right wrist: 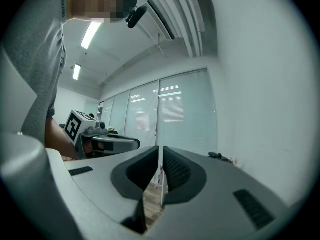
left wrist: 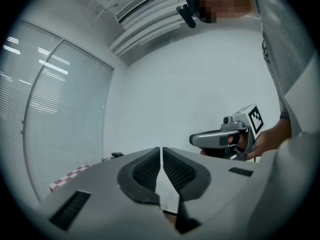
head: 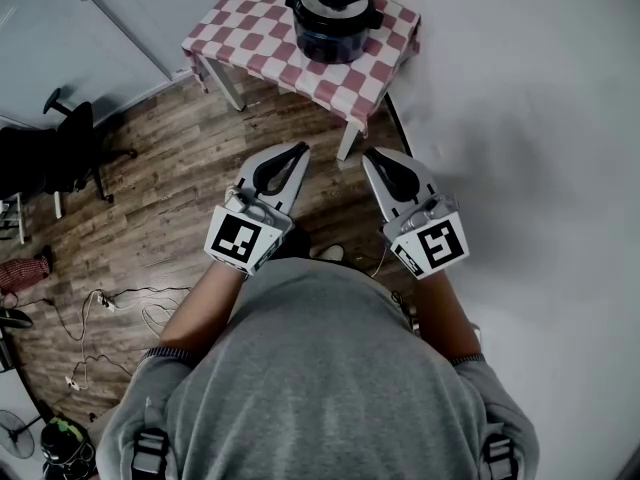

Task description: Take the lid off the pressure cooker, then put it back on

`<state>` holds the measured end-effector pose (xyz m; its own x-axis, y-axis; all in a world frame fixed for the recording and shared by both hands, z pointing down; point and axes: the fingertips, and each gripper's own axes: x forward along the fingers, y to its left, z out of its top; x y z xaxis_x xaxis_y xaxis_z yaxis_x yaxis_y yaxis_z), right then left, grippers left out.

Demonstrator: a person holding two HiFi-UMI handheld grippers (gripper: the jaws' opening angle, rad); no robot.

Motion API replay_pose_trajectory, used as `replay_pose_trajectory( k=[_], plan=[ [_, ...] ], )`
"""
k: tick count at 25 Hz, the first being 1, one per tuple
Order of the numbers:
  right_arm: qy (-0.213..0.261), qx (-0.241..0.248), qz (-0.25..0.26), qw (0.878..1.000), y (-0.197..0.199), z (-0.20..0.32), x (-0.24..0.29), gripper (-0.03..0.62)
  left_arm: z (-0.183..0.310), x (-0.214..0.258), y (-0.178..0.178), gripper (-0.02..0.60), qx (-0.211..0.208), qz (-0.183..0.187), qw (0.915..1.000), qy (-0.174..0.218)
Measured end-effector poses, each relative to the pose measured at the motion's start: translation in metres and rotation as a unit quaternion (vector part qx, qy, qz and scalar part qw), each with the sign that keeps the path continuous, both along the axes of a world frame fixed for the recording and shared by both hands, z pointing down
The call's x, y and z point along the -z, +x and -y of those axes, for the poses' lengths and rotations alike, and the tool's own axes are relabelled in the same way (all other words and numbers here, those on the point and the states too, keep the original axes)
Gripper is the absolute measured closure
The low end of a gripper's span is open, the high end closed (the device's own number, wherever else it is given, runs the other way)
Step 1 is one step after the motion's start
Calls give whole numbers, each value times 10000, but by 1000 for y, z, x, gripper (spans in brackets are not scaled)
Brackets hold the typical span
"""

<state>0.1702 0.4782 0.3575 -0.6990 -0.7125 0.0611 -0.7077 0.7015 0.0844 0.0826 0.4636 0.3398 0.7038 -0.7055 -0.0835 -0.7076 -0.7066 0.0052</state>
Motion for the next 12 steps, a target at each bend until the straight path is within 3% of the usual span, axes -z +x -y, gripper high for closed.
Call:
replay_pose_trajectory(
  k=[2,3,6,12],
  plan=[
    [-26,5,-28,10000,0,1,-2,542,0,-1,0,550,-36,-11,10000,11],
    [-39,13,-56,10000,-1,1,-2,531,1,-1,1,500,-78,-6,10000,-2],
    [-84,61,-211,9997,-3,3,-7,486,0,-3,5,431,-272,22,9996,-83],
    [32,112,12,9999,-11,4,2,342,-2,-6,6,334,-309,24,9995,-111]
  ],
)
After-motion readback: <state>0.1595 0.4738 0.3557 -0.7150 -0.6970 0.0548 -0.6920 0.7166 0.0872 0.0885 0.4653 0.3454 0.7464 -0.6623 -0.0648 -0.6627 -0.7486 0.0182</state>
